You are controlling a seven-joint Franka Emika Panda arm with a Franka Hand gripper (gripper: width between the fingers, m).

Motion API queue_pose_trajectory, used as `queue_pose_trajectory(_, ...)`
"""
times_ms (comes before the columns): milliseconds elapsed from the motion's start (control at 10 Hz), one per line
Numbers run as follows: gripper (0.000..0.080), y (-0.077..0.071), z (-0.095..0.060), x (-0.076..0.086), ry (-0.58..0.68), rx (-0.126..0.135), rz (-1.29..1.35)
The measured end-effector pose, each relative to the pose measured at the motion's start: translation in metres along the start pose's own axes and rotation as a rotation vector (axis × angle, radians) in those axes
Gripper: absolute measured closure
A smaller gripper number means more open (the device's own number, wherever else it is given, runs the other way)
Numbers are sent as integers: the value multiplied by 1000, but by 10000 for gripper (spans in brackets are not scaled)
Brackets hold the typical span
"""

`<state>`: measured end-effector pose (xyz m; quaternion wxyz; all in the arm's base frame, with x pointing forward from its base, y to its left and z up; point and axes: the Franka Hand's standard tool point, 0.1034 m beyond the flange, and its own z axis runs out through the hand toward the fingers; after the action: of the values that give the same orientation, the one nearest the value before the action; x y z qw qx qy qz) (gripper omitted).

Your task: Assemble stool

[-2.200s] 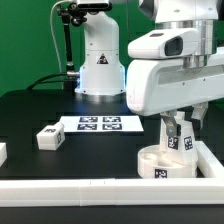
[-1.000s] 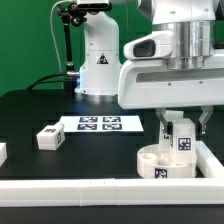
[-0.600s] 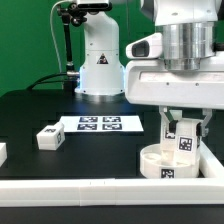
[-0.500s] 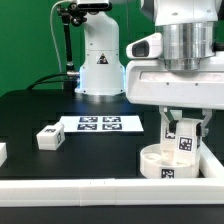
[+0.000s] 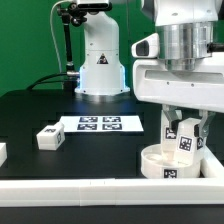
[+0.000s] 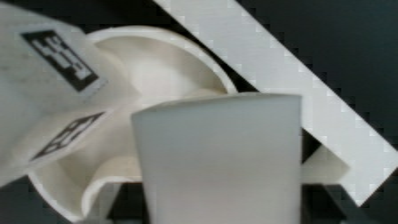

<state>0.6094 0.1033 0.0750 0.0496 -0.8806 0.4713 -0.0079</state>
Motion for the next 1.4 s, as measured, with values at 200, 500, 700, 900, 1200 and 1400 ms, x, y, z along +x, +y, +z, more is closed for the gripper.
queue_pose_trajectory(200,455,0,0,-1,-13,18,165)
queue_pose_trajectory(500,455,-1,1,-2,-46,51,486)
queue_pose_trajectory(700,455,-2,1,-3,-56,50,629)
queue_pose_trajectory(900,456,-2,2,-3,-70,50,776)
queue_pose_trajectory(1200,456,-3,1,-3,-95,54,993)
queue_pose_trajectory(1400,456,-3,1,-2,-106,54,1112)
